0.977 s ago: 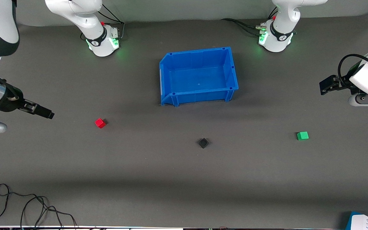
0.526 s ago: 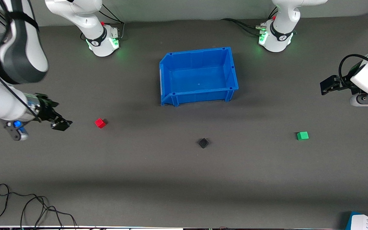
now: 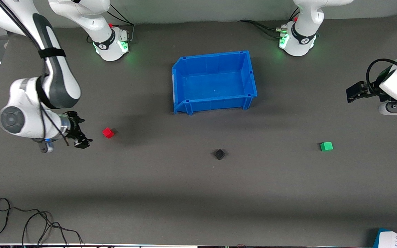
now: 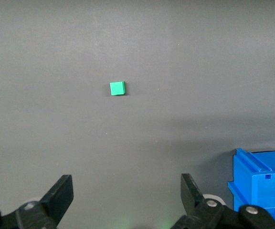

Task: Attach green and red cubes to black cube
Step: 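Reach the right gripper down to the red cube and grasp it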

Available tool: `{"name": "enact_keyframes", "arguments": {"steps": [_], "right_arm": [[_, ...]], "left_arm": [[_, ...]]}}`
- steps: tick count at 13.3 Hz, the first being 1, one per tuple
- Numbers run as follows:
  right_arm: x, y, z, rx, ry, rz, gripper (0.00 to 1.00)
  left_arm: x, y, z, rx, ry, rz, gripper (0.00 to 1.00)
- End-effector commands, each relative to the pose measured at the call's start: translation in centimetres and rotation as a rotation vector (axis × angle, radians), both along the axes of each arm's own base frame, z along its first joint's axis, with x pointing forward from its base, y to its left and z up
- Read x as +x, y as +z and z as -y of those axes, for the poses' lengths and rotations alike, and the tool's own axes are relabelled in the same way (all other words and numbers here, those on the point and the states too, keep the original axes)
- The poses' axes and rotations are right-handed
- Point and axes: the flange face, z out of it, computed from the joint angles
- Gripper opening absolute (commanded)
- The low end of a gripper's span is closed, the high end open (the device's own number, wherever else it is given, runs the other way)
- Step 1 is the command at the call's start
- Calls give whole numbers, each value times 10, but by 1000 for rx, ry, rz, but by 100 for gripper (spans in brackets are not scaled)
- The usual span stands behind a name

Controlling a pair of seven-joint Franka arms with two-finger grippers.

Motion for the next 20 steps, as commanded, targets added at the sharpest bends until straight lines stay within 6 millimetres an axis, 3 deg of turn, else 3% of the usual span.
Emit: {"name": "enact_keyframes", "arguments": {"steps": [1, 4, 7, 9, 13, 16, 18, 20], "right_arm": [[-20, -31, 3, -2, 129, 59, 100], [-41, -60, 6, 10, 176, 85, 100], [-42, -77, 5, 13, 180, 91, 100], [-45, -111, 4, 17, 184, 100, 100], [-41, -137, 3, 20, 184, 131, 100], [-41, -147, 2, 21, 189, 134, 100], [-43, -153, 2, 22, 187, 125, 79], [-43, -155, 2, 22, 187, 121, 76]], "left_arm": [[0, 2, -9, -1, 44, 8, 100], [0, 2, -9, 9, 210, 18, 100], [2, -9, -16, 28, 453, -2, 100], [5, -15, -33, 52, 695, -6, 99], [9, -30, -70, 34, 950, -48, 99], [33, -68, -78, 57, 1238, -41, 99], [42, -103, -82, 73, 1383, -40, 100], [42, -142, -86, 55, 1509, -7, 100]]}}
